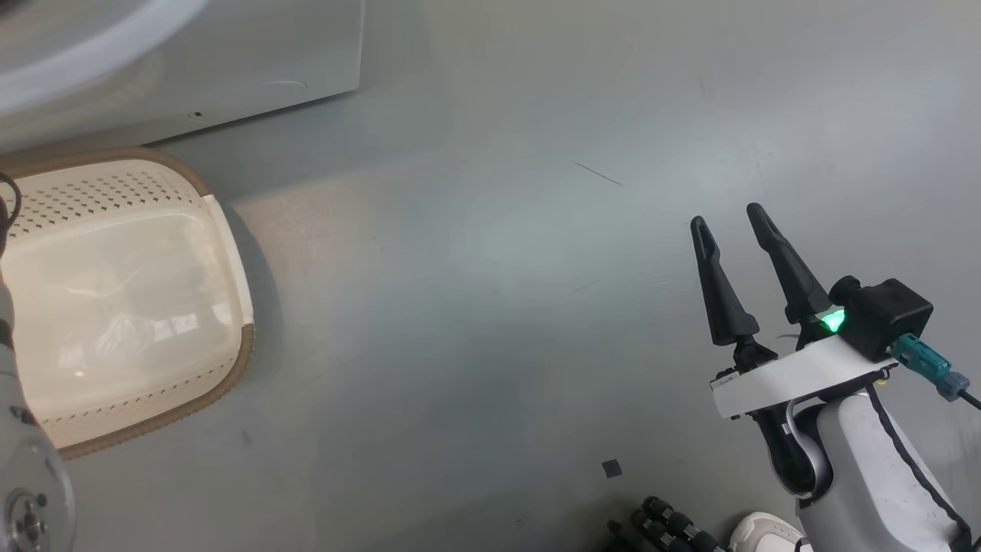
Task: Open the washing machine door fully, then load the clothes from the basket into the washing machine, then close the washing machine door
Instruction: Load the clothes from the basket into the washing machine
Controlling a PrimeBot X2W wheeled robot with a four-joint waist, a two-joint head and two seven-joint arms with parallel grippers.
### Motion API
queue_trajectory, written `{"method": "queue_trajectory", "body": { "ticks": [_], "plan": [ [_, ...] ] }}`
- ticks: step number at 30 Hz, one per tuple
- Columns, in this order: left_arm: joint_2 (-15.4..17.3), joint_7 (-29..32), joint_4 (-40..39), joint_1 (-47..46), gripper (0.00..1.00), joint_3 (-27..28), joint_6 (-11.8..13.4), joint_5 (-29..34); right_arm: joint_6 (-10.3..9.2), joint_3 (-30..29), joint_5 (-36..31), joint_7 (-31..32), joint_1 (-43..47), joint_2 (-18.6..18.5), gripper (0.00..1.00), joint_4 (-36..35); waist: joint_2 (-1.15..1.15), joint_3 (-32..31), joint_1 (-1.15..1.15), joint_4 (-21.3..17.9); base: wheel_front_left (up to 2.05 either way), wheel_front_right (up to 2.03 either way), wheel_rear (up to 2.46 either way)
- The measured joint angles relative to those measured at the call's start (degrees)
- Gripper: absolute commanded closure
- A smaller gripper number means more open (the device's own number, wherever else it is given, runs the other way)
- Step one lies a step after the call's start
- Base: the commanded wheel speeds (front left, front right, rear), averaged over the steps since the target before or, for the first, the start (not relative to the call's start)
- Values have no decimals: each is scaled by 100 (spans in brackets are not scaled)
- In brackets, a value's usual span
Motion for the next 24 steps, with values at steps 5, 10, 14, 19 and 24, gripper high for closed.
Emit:
{"method": "queue_trajectory", "body": {
  "ticks": [5,10,14,19,24],
  "plan": [
    [102,-5,159,-181,100,4,27,30,0,-7,1,0,130,-43,0,-1,0,-17,0,-91,0,0,0],
    [154,-55,170,-435,100,2,52,118,0,-13,7,0,190,-56,0,-12,0,37,0,-118,0,0,0],
    [200,-58,157,-626,100,16,57,175,0,5,8,0,190,-71,0,-59,0,85,0,-133,0,0,0],
    [231,-105,-15,-951,100,81,57,175,0,36,8,0,190,-87,0,-93,0,160,0,-159,0,0,0],
    [394,-107,-382,-1116,100,215,57,185,0,167,9,0,182,-92,0,-100,0,219,0,-217,0,0,0]
  ]
}}
